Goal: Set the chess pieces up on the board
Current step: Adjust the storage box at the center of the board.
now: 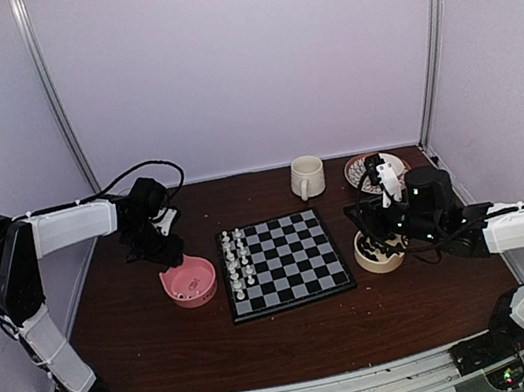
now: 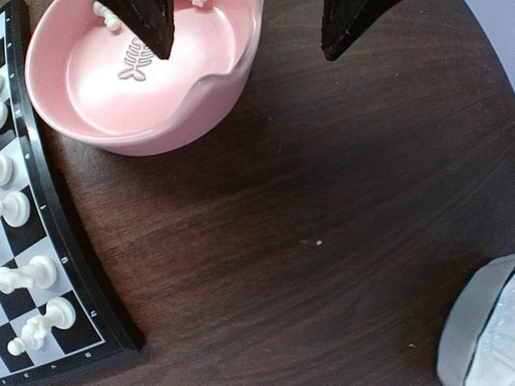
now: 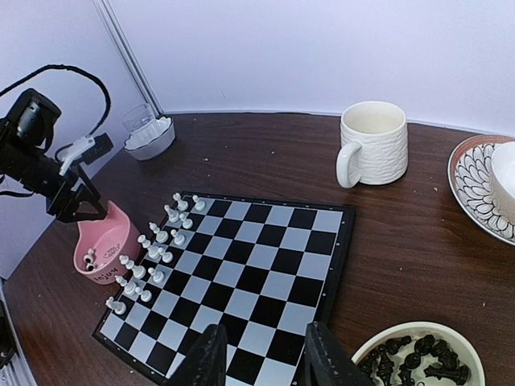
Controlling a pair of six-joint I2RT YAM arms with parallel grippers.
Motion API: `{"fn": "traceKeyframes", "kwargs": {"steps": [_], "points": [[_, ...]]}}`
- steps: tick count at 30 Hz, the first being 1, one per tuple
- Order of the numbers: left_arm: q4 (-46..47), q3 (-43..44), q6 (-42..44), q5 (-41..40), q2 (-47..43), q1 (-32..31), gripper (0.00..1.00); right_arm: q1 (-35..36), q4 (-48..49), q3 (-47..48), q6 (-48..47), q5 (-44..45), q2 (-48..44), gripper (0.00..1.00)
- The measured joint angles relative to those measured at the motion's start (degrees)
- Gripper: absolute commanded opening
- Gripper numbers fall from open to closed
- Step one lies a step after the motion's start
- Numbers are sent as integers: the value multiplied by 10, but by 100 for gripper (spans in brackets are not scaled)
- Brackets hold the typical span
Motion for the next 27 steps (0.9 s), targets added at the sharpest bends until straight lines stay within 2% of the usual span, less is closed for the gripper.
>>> {"fn": "traceKeyframes", "kwargs": {"steps": [4,11,16,18,21,24,27], "points": [[-3,27,37,51,32,20,60,0,0,0,0,0,0,36],[-16,97,68,85,88,29,43,0,0,0,0,0,0,35],[-31,125,79,107,122,30,27,0,0,0,0,0,0,35],[-38,126,81,115,125,31,25,0,-1,0,0,0,0,36],[-50,126,83,130,125,34,33,0,0,0,0,0,0,35],[-57,126,84,136,125,40,48,0,-1,0,0,0,0,36],[-57,119,90,146,121,44,53,0,0,0,0,0,0,35]]}}
